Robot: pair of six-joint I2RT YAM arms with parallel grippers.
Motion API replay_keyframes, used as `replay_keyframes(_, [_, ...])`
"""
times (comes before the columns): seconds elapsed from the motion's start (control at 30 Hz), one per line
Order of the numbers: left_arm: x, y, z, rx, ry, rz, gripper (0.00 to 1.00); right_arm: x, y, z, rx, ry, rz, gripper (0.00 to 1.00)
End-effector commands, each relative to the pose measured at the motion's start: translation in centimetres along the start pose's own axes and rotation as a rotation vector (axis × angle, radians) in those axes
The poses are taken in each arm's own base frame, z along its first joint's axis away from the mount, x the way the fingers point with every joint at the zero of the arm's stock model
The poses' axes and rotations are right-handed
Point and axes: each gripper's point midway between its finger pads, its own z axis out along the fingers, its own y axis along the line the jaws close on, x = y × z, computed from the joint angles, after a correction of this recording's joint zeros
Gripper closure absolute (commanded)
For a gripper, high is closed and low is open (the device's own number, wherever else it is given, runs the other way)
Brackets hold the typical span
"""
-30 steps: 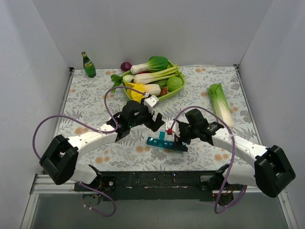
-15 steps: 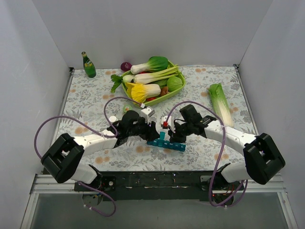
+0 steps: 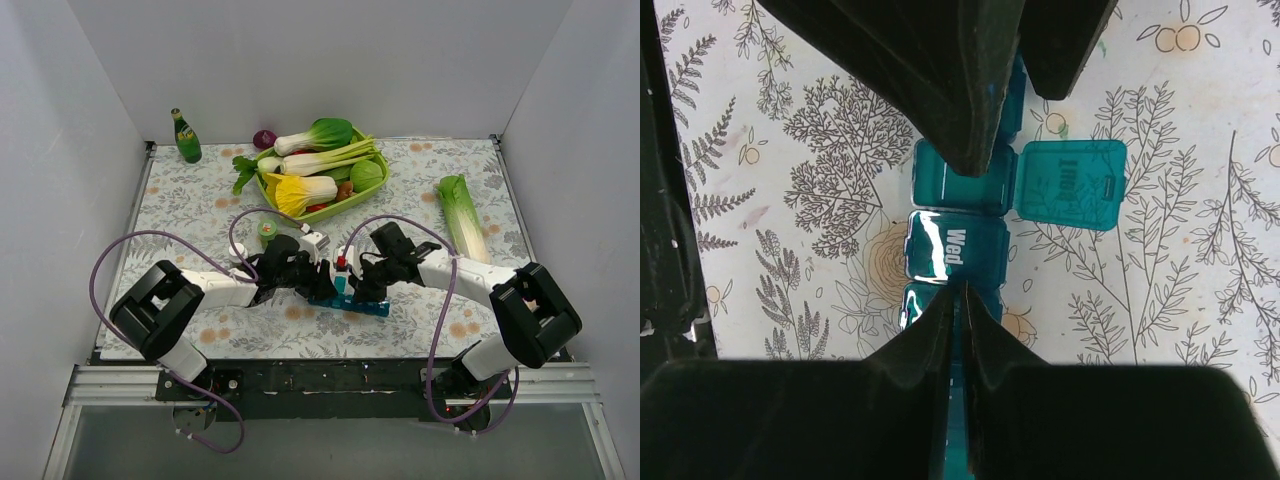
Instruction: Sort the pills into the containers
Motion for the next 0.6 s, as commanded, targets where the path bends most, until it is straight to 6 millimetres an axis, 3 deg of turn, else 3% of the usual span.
replay_keyframes(0.0, [-0.8,-0.4,0.1,0.018,-0.011,0.004,0.54,2.7,0.0,0.5,0.022,0.098,0.045,0.87])
replay_keyframes(0.13, [-1.2,-0.4,0.2,0.013,-0.011,0.01,0.54,1.4,0.3,-0.1,0.0,0.065,0.02,0.87])
replay_keyframes(0.3, [-1.6,-0.6,-0.1,0.008,-0.016,0.006,0.54,-1.6,0.6,-2.7,-0.002,-0.028,-0.069,0.85])
replay_keyframes(0.4, [-2.0,-0.8,-0.3,0.009,-0.023,0.003,0.54,-1.6,1.2,-3.9,-0.004,-0.039,-0.086,0.85])
replay_keyframes(0.57, [-2.6,-1.1,-0.6,0.01,-0.039,0.002,0.53,-0.1,1.8,-4.2,0.006,-0.015,-0.093,0.85])
